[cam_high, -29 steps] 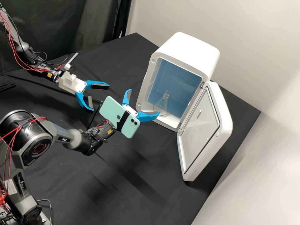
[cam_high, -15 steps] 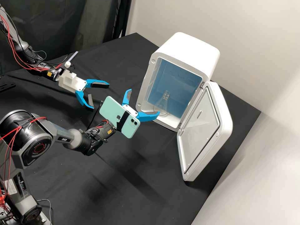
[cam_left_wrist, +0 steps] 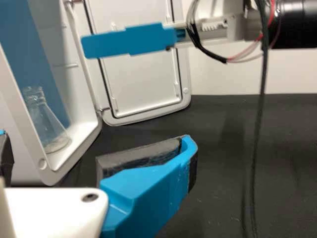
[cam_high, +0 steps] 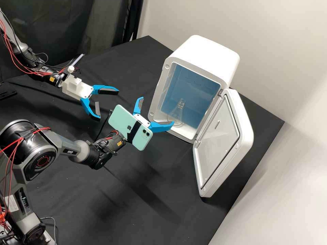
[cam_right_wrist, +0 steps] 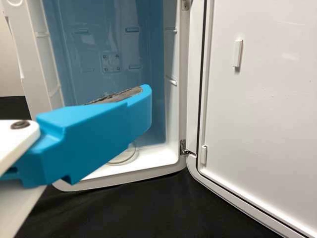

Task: Take the flask out of the incubator

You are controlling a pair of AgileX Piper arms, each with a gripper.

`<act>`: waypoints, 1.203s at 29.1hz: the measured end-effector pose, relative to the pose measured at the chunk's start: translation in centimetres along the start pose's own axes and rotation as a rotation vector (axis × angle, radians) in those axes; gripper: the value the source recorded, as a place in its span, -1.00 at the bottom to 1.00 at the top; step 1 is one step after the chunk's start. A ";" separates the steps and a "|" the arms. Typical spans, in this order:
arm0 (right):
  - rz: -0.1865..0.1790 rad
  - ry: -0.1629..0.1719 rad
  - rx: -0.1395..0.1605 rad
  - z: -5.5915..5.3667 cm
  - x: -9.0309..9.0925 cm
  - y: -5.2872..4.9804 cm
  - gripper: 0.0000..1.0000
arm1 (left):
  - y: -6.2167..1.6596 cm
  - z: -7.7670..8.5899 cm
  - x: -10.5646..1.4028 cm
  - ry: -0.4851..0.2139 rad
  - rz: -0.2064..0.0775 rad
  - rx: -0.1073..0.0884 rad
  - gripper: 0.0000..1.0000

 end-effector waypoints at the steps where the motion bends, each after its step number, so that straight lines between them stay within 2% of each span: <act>1: 0.000 0.000 0.000 0.0 0.0 0.0 1.00 | -0.05 0.0 0.0 0.000 -0.005 0.000 1.00; 6: 0.000 0.000 0.000 0.0 0.0 0.0 1.00 | -0.17 0.5 0.2 -0.012 -0.014 0.002 1.00; 11: 0.000 0.000 0.000 0.0 0.0 0.0 1.00 | -0.67 1.4 0.5 -0.032 -0.027 -0.007 1.00; 15: 0.000 0.000 0.000 0.0 0.0 0.0 1.00 | -0.95 1.9 0.6 -0.049 -0.037 -0.006 1.00; 20: 0.000 0.000 0.000 0.0 0.0 0.0 1.00 | -1.23 1.6 0.7 -0.039 -0.045 -0.010 1.00; 26: 0.000 0.000 0.000 0.0 0.0 0.0 1.00 | -1.72 0.2 0.6 0.001 -0.059 -0.022 1.00; 29: 0.000 0.000 0.000 0.0 0.0 0.0 1.00 | -1.77 -0.5 0.5 0.021 -0.060 -0.012 1.00; 32: 0.000 0.000 0.000 0.0 0.0 0.0 1.00 | -1.74 -0.8 0.5 0.030 -0.059 0.014 1.00; 35: 0.000 0.000 0.000 0.0 0.0 0.0 1.00 | -1.70 -1.1 0.4 0.040 -0.057 0.013 1.00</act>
